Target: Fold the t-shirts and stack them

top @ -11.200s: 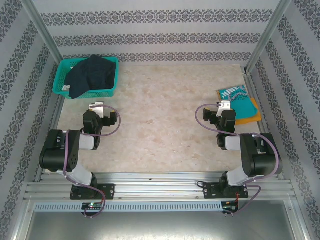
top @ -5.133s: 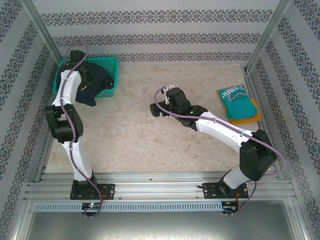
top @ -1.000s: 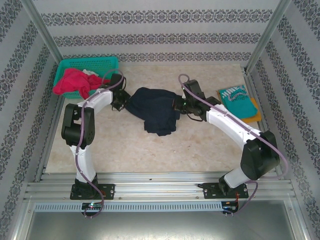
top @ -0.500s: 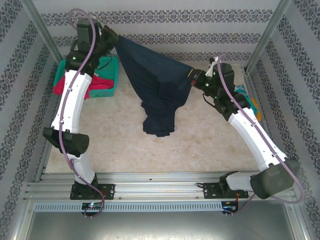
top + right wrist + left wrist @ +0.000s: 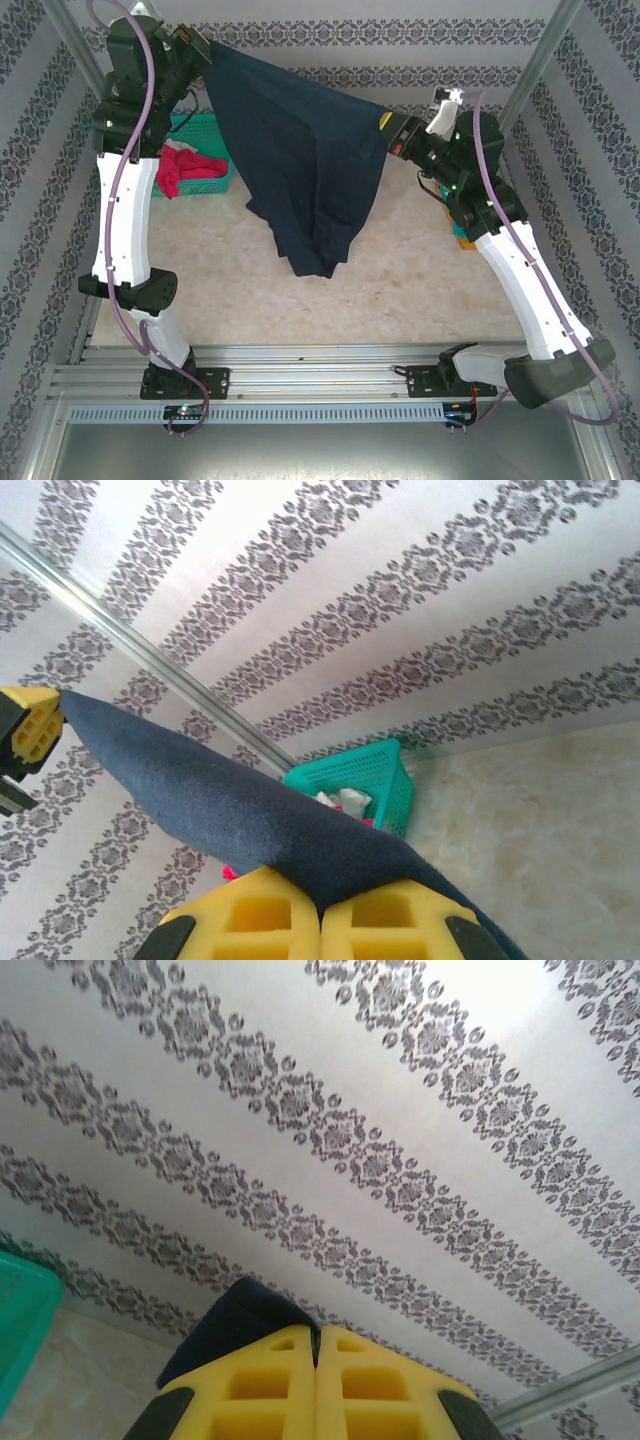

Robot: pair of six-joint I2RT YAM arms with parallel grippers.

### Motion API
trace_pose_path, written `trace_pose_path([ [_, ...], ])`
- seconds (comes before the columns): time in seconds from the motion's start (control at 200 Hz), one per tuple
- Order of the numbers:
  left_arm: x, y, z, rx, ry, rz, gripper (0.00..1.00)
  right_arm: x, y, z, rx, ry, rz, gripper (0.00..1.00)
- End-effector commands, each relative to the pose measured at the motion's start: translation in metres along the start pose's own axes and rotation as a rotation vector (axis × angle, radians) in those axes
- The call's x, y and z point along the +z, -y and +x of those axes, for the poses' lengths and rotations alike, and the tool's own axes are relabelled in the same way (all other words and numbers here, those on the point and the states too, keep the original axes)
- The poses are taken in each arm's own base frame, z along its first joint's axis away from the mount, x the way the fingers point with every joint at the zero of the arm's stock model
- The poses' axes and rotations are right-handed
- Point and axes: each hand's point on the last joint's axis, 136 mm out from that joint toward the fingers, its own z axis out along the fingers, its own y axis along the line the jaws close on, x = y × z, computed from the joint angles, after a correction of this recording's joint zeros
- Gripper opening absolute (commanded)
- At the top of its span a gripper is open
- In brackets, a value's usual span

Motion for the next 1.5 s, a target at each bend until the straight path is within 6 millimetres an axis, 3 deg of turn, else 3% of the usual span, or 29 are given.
trace_pose_path([
  [0.0,-0.028,0.007,-0.05,0.081,0.177,-0.005,0.0,0.008,-0.03,-0.034,-0.073,0.078,-0.102,0.0],
  [0.2,-0.036,0.0,-0.075,0.117,0.264,-0.036,0.0,0.053,-0.037,-0.057,-0.133,0.052,-0.134,0.0],
  [0.355,-0.056,-0.001,-0.095,0.132,0.326,-0.052,0.0,0.08,-0.048,-0.078,-0.162,0.05,-0.182,0.0],
  [0.57,-0.075,0.003,-0.097,0.128,0.323,-0.041,0.0,0.074,-0.068,-0.105,-0.217,0.076,-0.21,0.0],
  [0.674,-0.072,-0.001,-0.074,0.104,0.221,-0.034,0.0,0.069,-0.055,-0.103,-0.206,0.054,-0.166,0.0],
  [0.789,-0.054,-0.011,-0.02,0.081,0.029,-0.021,0.0,0.066,-0.007,-0.078,-0.153,-0.016,-0.037,0.0],
  [0.879,-0.036,-0.023,0.044,0.028,-0.162,-0.013,0.0,0.055,0.035,-0.057,-0.081,-0.047,0.05,0.0],
  [0.939,-0.029,-0.027,0.091,-0.004,-0.281,-0.003,0.0,0.047,0.073,-0.035,-0.024,-0.076,0.124,0.0],
  [1.069,-0.029,-0.038,0.194,-0.118,-0.533,-0.021,0.0,0.019,0.154,0.011,0.099,-0.117,0.31,0.0],
  [1.334,-0.024,-0.029,0.366,-0.275,-0.915,-0.048,0.0,-0.031,0.284,0.101,0.21,-0.252,0.617,0.0],
  [1.499,-0.029,-0.016,0.461,-0.288,-1.138,-0.072,0.0,-0.051,0.34,0.122,0.246,-0.281,0.776,0.0],
])
